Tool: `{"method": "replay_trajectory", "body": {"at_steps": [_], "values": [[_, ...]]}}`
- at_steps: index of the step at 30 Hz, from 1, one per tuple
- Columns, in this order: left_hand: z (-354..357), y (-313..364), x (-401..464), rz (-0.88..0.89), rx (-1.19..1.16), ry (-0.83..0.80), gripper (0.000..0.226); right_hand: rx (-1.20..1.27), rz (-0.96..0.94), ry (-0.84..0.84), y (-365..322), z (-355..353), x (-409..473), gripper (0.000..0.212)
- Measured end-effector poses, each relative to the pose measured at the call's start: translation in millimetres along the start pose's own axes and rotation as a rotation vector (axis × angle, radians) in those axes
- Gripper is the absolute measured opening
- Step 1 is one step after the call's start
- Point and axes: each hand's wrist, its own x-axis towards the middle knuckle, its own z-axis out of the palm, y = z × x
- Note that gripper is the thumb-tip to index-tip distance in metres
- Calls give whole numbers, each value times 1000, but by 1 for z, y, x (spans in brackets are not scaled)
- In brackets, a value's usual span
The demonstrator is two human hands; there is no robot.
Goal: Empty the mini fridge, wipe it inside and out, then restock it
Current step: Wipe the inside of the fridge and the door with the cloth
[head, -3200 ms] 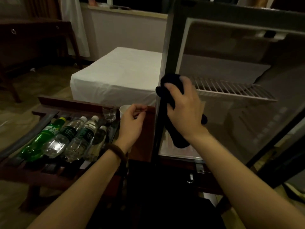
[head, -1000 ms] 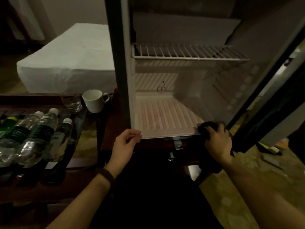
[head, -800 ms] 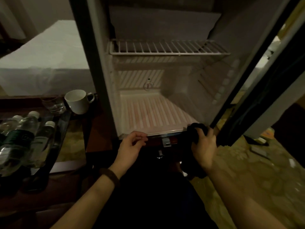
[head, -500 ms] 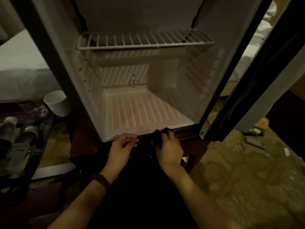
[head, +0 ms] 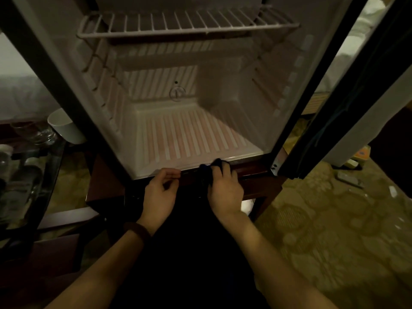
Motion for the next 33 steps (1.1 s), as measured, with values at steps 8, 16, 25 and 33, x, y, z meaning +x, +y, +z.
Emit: {"method": "replay_trajectory", "body": {"at_steps": [8,16,25,33], "values": [[-14,-9,1,-73,-46,69,27,-145,-46,-3,-24,3,-1,37],[-30,-4,0,-47,-91,57,28,-364,-125,40,23,-10,7,40],[-15,-4,-3,-97,-132,41,32,-299,-353,8,1,-7,4,77],[-14,-11,2,-137,-175,47,31,-497,-706,51,-27,19,8,26]]}}
